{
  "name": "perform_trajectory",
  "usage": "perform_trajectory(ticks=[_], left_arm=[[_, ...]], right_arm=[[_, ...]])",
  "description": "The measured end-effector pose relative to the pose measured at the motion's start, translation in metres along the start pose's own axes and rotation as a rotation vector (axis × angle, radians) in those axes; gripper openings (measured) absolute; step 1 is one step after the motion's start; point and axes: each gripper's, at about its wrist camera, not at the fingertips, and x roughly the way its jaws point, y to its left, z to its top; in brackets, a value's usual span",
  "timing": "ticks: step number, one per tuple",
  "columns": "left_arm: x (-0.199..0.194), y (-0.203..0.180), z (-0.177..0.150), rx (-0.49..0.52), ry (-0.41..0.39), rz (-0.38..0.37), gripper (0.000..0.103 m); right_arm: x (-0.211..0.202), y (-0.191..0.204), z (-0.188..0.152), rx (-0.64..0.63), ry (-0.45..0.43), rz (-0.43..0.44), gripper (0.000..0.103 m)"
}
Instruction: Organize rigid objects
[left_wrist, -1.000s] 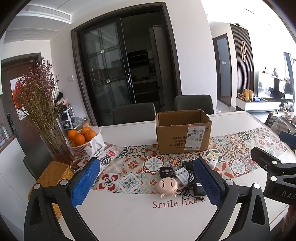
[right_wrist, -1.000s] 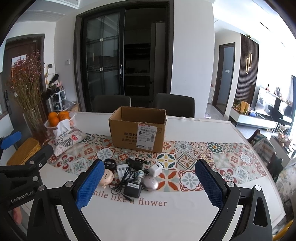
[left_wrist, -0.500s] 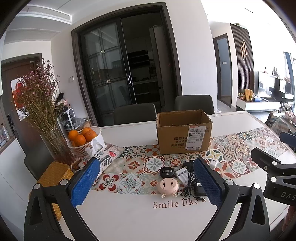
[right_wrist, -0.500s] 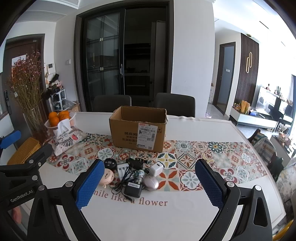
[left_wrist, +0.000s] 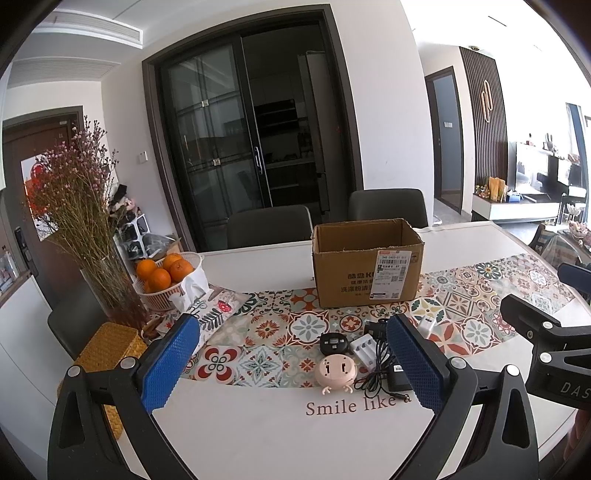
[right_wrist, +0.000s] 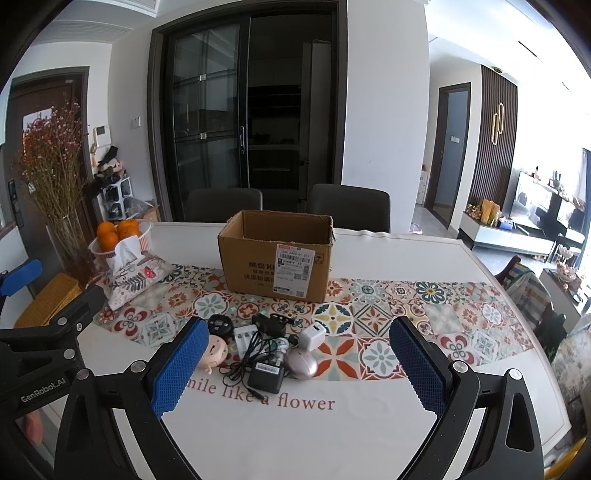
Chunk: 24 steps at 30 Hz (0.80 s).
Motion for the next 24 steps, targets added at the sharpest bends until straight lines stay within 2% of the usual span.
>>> perform_trajectory(ticks=[13,24], left_arm=[[0.004,0.003,-0.002,-0.001,0.011,-0.003,0.103],[0.025,0.005,-0.010,-0.012,0.079,-0.017,0.103]], right_arm=[[0.002,0.001,0.000,-0.003,0.007,-0.005,0.099],[0.016,0.003,-0.003,-0.005,0.039,0.005,0.099]])
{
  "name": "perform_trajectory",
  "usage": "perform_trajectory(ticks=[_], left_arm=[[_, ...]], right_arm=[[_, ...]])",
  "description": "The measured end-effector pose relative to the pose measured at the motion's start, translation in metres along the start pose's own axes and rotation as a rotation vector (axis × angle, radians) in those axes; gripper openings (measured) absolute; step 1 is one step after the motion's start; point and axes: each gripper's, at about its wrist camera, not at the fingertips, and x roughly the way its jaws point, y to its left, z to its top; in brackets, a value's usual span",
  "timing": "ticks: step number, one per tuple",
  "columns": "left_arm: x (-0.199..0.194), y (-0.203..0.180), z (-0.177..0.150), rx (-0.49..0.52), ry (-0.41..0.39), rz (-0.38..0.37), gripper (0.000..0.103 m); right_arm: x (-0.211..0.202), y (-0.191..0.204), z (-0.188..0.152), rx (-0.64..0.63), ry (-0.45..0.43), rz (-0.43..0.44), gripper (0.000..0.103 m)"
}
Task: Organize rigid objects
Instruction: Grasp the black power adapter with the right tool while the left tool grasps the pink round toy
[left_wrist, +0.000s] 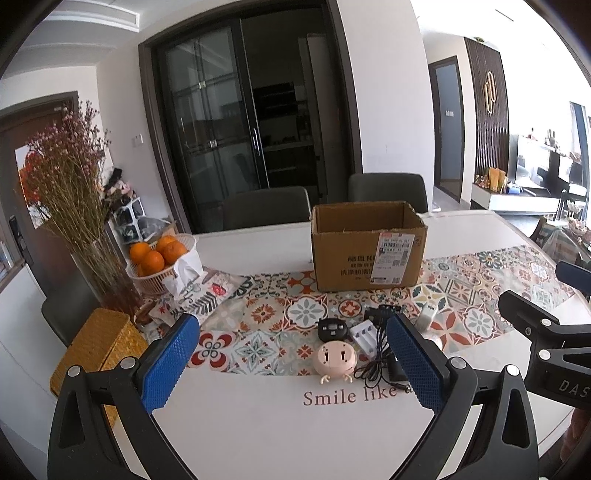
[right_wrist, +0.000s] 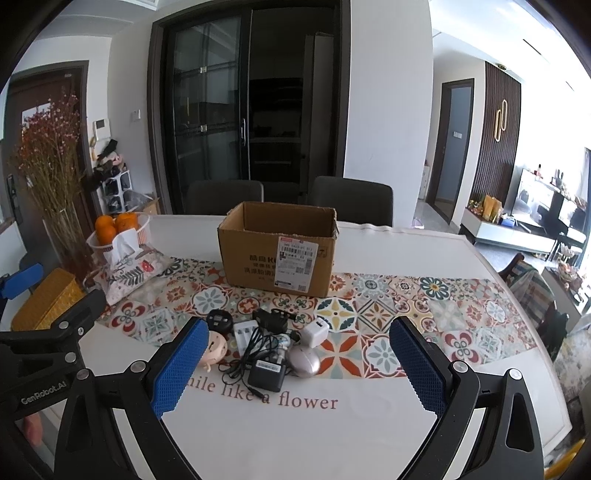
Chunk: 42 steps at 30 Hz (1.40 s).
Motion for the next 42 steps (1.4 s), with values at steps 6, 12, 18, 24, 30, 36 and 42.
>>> perform_trajectory(ticks=[6,12,18,24,30,36,42], left_arm=[[0.025,0.000,-0.015,-0.001,0.073,-0.009,0.103],[0.054,-0.002,-0.034,0.004,0.137,-0.014,0.103],[0.085,-0.002,-0.048,0.023,0.176,-0.013,0.103],[0.115,-0.003,-0.058,0.034,0.209,0.001,0.103],[0.140,-0.005,-0.070,0.032,0.253,0.000,0.103],[0.156,-0.009,-0.081,0.045,0.284,-0.002,0.103],[0.171,-0.011,-0.091,0.051,0.320,0.002,0.103]], right_arm=[[0.030,0.003,-0.009,0.010,0.080,0.044,0.099],[0.064,0.008,-0.025,0.011,0.171,0.080,0.099],[0.099,0.014,-0.040,0.026,0.240,0.108,0.097],[0.134,0.016,-0.051,0.054,0.298,0.129,0.092],[0.173,0.013,-0.069,0.130,0.388,0.159,0.084],[0.200,0.014,-0.083,0.164,0.443,0.158,0.078],[0.219,0.016,-0.093,0.169,0.477,0.139,0.072]])
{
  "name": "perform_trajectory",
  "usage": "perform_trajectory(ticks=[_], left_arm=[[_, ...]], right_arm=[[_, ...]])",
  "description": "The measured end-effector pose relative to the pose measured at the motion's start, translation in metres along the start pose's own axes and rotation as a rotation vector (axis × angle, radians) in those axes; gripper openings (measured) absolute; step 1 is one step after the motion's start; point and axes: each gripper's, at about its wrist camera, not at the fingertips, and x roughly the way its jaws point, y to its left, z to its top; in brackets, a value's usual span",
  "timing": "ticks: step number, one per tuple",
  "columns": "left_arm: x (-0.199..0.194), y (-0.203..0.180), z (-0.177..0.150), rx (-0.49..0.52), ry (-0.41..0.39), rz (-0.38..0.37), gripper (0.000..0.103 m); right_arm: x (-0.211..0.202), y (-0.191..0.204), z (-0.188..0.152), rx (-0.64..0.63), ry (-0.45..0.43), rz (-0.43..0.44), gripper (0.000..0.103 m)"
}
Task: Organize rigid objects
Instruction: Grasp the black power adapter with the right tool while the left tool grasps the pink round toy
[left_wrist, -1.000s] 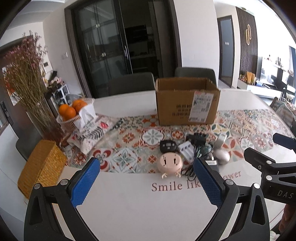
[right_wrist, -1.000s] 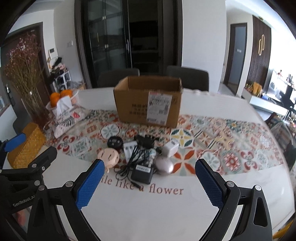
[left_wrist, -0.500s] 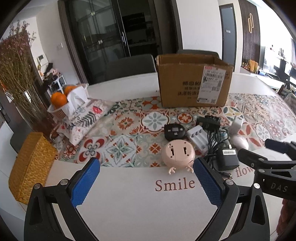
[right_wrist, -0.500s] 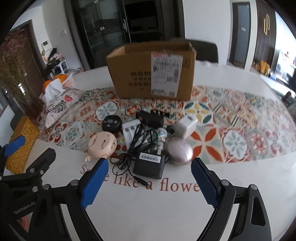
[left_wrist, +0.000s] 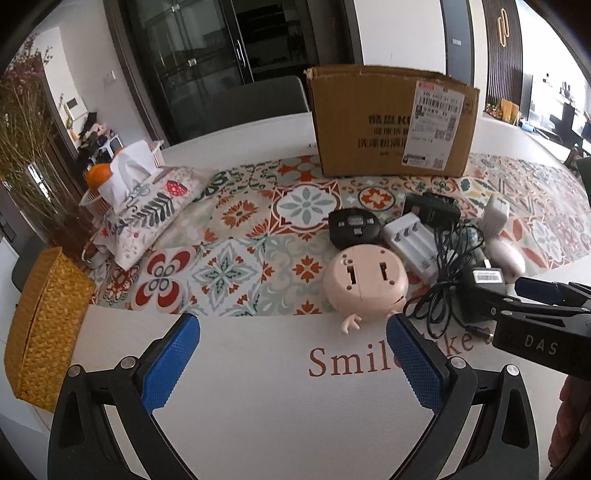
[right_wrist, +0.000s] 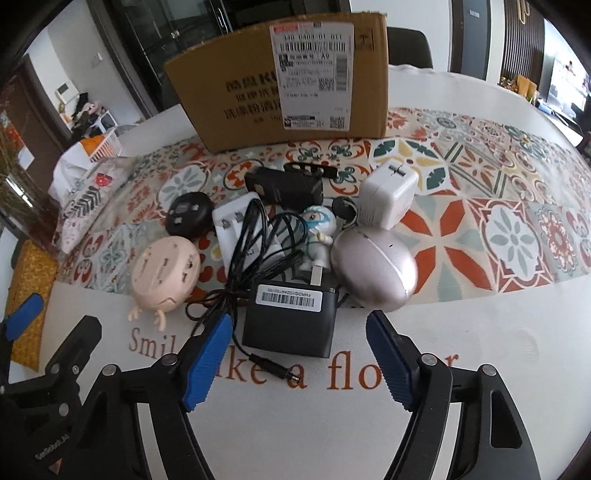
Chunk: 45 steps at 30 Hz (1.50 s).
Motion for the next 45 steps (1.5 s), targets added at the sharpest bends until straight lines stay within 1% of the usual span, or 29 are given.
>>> perform_trajectory(ticks=[7,10,13,18,25,29,33,35,37,39,41,45], left_arm=[[0.010,0.001,-0.001,0.004,0.012,0.011,0.103],[0.013,0.000,0.000,0.010,0.013,0.018,0.103],[0.015,0.000,0.000,0.016,0.012,0.023,0.103],[0.017,-0.003,0.001,0.023,0.021,0.015,0.102],[0.006,-0.011,0.007,0.049,-0.004,0.004,0.101],[0.002,-0.018,0.013,0.064,-0.024,-0.013,0.101],[0.007,-0.025,0.021,0.073,-0.028,-0.033,0.101],[0.012,-0.029,0.025,0.068,-0.015,-0.052,0.101],[0.019,-0.032,0.030,0.064,0.011,-0.075,0.097],[0.028,-0.035,0.033,0.059,0.046,-0.105,0.095],[0.039,-0.039,0.036,0.061,0.089,-0.111,0.095],[0.058,-0.044,0.038,0.053,0.145,-0.140,0.093]], right_arm=[[0.016,0.000,0.003,-0.007,0.016,-0.019,0.070],[0.020,0.002,0.003,-0.016,0.025,-0.016,0.064],[0.022,0.006,0.003,-0.042,0.020,-0.038,0.056],[0.022,0.006,0.003,-0.057,0.023,-0.040,0.055],[0.008,0.000,-0.001,-0.049,0.041,-0.016,0.055],[-0.012,-0.001,0.000,-0.061,0.006,-0.021,0.055],[-0.028,-0.001,0.007,-0.100,-0.045,-0.059,0.055],[-0.033,-0.002,0.011,-0.112,-0.070,-0.080,0.055],[-0.033,-0.005,0.014,-0.117,-0.078,-0.090,0.055],[-0.030,-0.008,0.017,-0.109,-0.073,-0.086,0.055],[-0.026,-0.013,0.019,-0.093,-0.069,-0.085,0.055],[-0.018,-0.015,0.022,-0.081,-0.061,-0.104,0.055]])
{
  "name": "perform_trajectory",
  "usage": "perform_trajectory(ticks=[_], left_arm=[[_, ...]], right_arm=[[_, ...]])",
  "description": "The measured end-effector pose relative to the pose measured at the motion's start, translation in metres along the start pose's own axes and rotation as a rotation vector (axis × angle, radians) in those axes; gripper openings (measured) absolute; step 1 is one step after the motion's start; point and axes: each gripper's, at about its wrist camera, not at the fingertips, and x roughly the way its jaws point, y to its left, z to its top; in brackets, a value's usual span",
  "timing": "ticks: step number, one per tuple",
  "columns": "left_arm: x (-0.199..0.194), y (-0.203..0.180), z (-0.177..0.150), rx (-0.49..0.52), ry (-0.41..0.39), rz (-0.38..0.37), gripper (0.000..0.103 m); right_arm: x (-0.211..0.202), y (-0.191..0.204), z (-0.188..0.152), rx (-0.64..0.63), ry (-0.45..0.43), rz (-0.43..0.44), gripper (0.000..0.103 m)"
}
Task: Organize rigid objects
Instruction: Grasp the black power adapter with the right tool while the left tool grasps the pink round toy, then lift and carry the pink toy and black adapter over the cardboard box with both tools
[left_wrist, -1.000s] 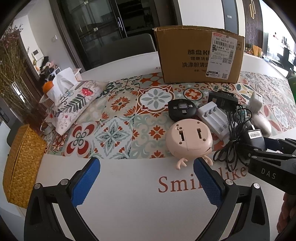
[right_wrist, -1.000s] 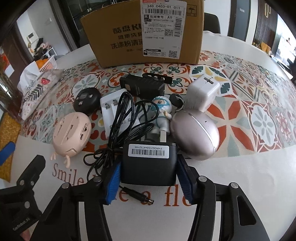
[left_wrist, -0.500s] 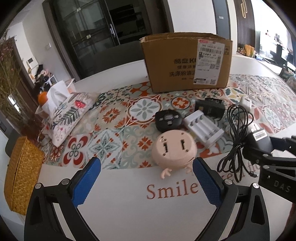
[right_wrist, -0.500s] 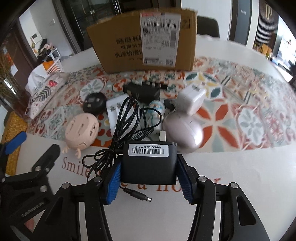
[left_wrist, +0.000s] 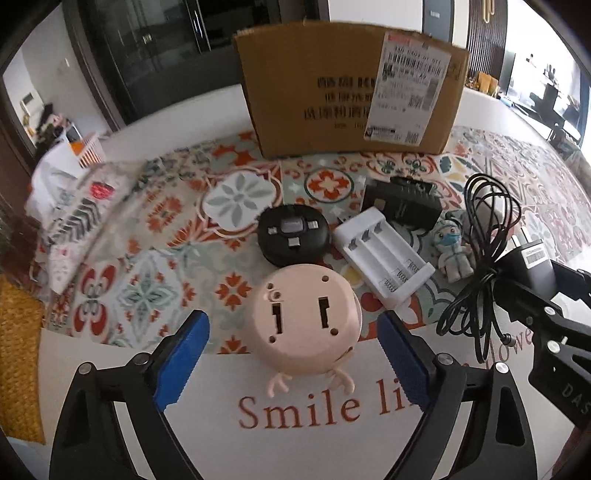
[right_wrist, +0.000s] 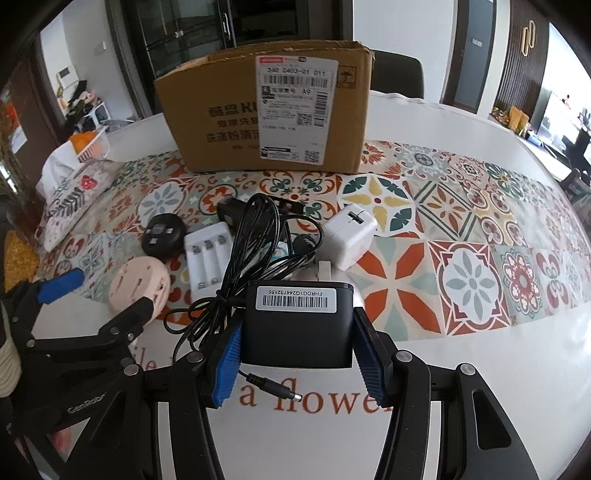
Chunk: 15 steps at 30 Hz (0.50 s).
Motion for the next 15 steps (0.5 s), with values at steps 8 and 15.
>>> perform_trajectory(ticks=[8,15], left_arm=[[0.028,-0.004,0.003,-0.006,0.050,-0.023,0.084],[0.034,0.000,0.005,-0.019,0.047,-0.030,0.074]], right_arm=[[0.008,0.003,0.004,0.003,-0.001,0.001,0.055],[0.014,0.006,0.005,-0.004,0.010,-0.001,0.055]])
